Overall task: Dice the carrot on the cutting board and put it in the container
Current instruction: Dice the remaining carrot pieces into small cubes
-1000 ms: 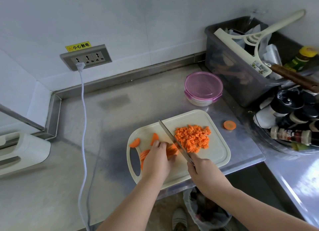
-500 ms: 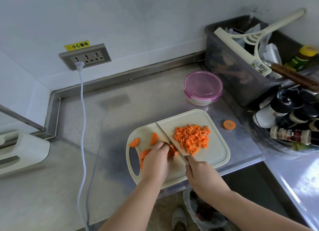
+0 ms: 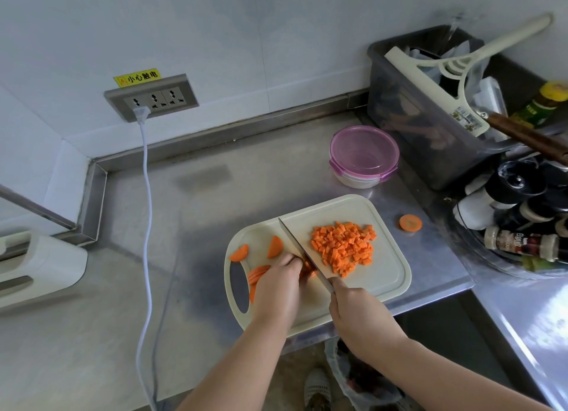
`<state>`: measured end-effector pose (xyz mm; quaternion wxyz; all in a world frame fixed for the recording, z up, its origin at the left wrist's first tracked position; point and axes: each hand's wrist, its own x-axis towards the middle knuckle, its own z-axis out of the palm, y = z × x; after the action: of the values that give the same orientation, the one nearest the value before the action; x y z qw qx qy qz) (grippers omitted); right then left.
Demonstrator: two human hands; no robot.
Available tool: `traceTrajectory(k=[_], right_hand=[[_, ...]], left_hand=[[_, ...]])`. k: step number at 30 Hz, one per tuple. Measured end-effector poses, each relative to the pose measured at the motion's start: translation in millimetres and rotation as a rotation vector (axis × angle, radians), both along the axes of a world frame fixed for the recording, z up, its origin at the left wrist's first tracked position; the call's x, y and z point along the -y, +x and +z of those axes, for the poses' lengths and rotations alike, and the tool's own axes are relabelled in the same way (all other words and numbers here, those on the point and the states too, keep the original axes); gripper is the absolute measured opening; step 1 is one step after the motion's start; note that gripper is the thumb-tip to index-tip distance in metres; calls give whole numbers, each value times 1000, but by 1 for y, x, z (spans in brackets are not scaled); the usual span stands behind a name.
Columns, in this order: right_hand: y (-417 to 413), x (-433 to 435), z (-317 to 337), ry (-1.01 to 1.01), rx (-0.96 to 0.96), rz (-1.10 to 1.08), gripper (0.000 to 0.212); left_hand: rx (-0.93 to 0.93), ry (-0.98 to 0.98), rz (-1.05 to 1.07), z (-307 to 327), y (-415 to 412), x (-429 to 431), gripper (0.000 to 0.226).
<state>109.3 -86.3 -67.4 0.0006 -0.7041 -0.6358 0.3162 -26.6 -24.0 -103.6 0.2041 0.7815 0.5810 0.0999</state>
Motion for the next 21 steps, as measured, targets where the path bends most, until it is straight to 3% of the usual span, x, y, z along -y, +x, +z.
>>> traceTrajectory(k=[14, 19, 21], right_hand=[[-5, -11, -1, -169, 0, -62, 38], [8, -17, 1, -92, -144, -132, 9], [12, -17, 3, -46, -152, -159, 12]], left_hand=[[38, 27, 1, 0, -1, 0, 11], [83, 33, 15, 1, -1, 1, 12], [93, 30, 15, 2, -1, 0, 12]])
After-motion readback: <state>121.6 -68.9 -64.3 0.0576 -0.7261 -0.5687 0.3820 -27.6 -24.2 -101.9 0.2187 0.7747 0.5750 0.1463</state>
